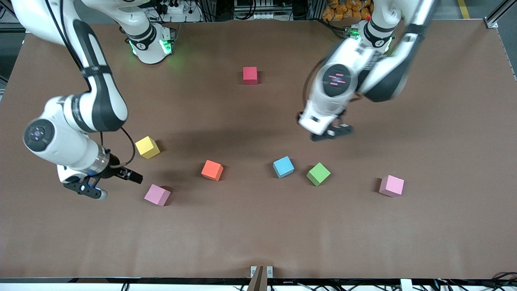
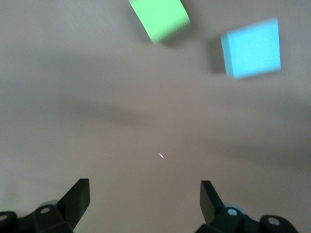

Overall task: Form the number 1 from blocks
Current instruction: 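Lower the right gripper to the lilac cube and the left to the red cube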

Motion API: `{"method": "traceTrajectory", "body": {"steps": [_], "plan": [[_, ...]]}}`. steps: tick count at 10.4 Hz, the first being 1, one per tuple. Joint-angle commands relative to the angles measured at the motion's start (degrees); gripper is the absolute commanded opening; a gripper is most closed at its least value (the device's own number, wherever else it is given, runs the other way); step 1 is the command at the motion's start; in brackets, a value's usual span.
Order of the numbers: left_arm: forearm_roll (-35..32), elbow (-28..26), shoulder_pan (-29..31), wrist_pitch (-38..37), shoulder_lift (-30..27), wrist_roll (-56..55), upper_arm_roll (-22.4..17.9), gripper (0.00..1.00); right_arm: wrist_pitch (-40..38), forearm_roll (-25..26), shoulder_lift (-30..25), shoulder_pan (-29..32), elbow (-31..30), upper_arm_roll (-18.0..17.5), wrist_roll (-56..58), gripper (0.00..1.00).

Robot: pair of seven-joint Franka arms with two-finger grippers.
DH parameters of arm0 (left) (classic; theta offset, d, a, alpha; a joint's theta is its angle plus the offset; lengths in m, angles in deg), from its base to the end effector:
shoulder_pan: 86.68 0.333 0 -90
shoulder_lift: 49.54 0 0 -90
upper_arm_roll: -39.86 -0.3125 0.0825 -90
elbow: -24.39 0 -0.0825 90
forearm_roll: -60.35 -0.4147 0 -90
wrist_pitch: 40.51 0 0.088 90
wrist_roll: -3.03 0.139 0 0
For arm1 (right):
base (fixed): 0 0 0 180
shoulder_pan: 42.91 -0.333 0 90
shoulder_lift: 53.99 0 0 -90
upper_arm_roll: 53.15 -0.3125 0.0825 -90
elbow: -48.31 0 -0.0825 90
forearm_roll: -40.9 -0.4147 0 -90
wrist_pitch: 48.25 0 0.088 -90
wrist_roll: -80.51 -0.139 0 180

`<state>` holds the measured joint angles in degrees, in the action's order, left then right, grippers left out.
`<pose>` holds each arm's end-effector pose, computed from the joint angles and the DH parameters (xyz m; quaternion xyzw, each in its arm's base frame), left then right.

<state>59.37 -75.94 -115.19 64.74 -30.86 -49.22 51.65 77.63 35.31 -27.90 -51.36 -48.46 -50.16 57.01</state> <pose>0.4881 -0.4037 0.3217 -0.9877 -0.1016 0.0986 0.0666 0.6960 0.0752 0.2880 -0.9827 0.1809 -0.0188 0.0347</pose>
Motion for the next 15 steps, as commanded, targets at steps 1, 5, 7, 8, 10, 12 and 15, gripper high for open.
{"method": "traceTrajectory", "body": {"steps": [1,5,7,8,10,12,15], "plan": [[3.1,0.9,-7.2,1.4,4.3,-8.3,-0.5,1.0,-0.4,-1.5,5.8,-3.7,6.3,3.8,-4.4,1.0],[8.1,0.9,-18.9,9.2,8.4,-20.2,-0.5,1.0,0.3,-1.6,10.6,-5.0,10.5,4.0,-6.6,1.0],[7.9,0.7,-24.0,13.5,10.7,-19.9,-0.5,1.0,2.3,-2.8,12.6,-5.0,11.5,3.9,-6.6,1.0],[7.6,0.7,-25.3,14.4,11.7,-18.3,-0.3,1.0,4.0,-5.0,13.5,-4.9,11.4,3.9,-6.6,1.0],[8.3,0.5,-25.8,15.1,12.0,-10.9,0.9,1.0,5.3,-7.0,15.1,-5.3,11.5,4.0,-6.7,1.0],[9.3,-0.3,-25.8,15.5,13.0,-9.7,2.6,1.0,7.4,-7.0,16.4,-5.3,11.3,4.0,-6.6,1.0],[9.4,-3.8,-25.8,19.6,13.7,-8.9,3.7,1.0,7.1,-6.6,17.1,-5.4,10.9,4.0,-5.8,1.0]]}}
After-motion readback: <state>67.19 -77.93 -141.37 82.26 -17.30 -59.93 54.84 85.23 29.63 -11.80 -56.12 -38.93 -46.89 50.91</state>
